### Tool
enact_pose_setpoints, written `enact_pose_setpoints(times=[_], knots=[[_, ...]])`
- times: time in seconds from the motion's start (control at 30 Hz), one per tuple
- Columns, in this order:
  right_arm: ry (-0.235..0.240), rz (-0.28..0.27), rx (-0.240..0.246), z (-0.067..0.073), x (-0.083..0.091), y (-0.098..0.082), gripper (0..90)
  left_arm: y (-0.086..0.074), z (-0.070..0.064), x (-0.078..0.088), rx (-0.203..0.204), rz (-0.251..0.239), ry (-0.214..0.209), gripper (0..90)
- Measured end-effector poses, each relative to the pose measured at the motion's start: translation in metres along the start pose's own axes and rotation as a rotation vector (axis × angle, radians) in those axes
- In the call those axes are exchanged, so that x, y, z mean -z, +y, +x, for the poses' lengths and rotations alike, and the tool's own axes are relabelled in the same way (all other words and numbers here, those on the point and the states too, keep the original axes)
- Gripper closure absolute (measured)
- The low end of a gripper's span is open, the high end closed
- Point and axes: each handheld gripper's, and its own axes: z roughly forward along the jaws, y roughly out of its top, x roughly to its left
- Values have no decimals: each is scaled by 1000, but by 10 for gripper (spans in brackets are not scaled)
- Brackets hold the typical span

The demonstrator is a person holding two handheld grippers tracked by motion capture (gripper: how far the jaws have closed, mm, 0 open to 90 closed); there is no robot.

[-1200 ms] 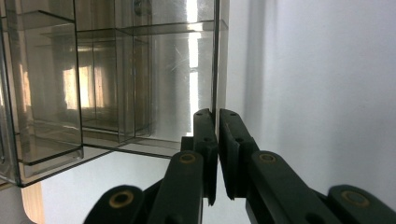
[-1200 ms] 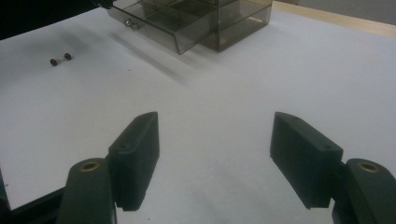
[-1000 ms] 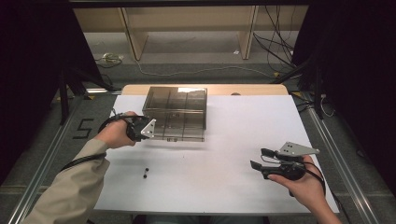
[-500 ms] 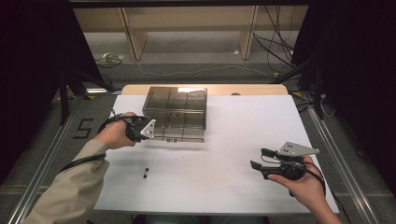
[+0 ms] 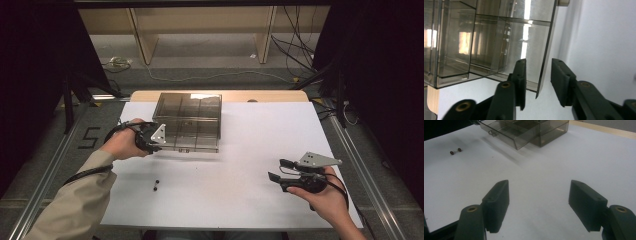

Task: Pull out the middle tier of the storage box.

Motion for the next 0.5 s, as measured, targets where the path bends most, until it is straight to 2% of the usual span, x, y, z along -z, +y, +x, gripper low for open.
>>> enact_pose_setpoints(times=[0.07,0.13,0.2,0.4,0.5], knots=[[0,2,1,0,0,0,335,0,0,0,24,-7,5,599],[-1,1,1,0,0,0,335,1,0,1,73,-6,5,552],[-1,-1,-1,0,0,0,335,1,0,2,104,-12,7,506],[-1,0,-1,0,0,0,335,1,-4,7,217,-44,45,335],[-1,0,0,0,0,0,335,0,-6,8,259,-51,47,258]])
